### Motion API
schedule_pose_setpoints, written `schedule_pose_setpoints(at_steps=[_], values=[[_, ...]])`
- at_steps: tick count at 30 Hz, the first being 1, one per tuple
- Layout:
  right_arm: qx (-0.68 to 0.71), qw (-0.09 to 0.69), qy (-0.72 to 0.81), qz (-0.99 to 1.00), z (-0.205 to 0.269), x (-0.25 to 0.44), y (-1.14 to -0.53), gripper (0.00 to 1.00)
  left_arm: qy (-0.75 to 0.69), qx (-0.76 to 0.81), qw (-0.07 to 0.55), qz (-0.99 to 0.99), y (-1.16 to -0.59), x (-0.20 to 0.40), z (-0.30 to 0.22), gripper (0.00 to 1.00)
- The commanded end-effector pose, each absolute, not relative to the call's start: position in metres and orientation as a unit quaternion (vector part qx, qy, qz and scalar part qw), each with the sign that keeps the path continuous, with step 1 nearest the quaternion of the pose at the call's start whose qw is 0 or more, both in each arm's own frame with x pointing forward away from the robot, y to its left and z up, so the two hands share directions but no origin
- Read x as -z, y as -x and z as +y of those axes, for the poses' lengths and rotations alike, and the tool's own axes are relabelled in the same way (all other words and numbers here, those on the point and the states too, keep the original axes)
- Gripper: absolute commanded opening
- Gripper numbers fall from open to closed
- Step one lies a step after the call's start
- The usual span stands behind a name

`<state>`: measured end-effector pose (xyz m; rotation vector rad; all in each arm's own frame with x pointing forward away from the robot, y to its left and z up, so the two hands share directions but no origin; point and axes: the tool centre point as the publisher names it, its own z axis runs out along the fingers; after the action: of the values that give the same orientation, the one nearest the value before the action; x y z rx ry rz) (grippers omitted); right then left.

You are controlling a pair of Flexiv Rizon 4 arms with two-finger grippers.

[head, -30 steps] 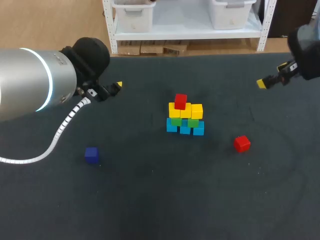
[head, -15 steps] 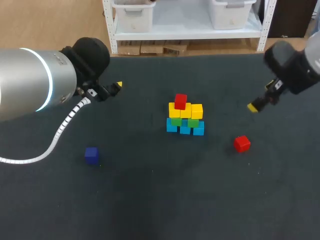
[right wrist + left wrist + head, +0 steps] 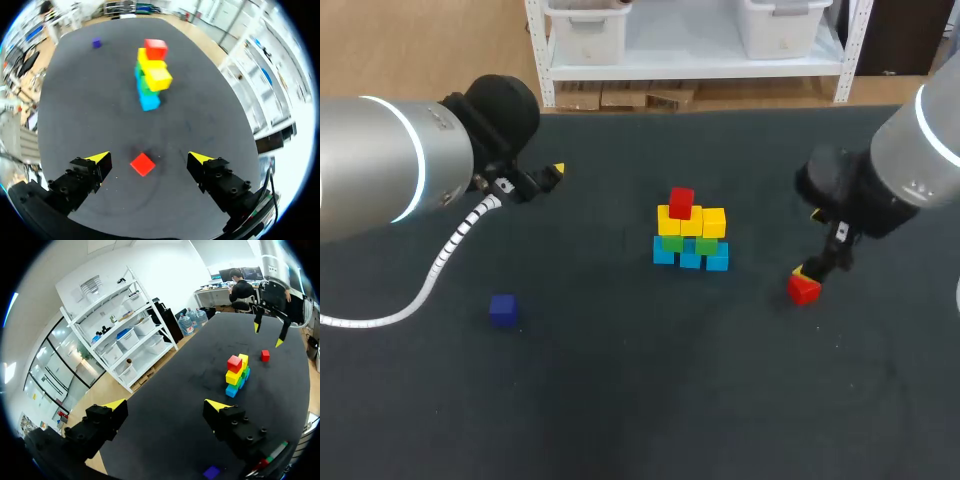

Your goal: Place the blue cubes, place green cubes on the blue cubes, place the yellow cubes on the green cubes, then place the red cubes on the yellow cubes, and place purple cube on the red cubes.

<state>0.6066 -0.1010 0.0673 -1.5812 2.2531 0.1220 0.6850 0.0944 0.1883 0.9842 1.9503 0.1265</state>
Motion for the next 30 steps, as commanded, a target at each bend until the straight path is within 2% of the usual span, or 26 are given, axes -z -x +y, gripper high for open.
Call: schedule_pose_setpoints(at_steps=[1,9,17,30], values=[[-0.073,0.167,0.582,0.792,-0.101,-0.066,-0.610,1.00,-0.401,-0.050,0.458,0.792,-0.686,-0.188,0.095,1.00],[-0.074,0.148,0.587,0.793,-0.096,-0.055,-0.607,1.00,-0.401,-0.050,0.458,0.792,-0.686,-0.188,0.095,1.00],[-0.084,0.117,0.691,0.709,-0.094,-0.040,-0.592,1.00,-0.401,-0.050,0.458,0.792,-0.686,-0.188,0.095,1.00],[-0.083,0.072,0.745,0.658,-0.105,-0.031,-0.588,1.00,-0.401,-0.050,0.458,0.792,-0.686,-0.188,0.095,1.00]])
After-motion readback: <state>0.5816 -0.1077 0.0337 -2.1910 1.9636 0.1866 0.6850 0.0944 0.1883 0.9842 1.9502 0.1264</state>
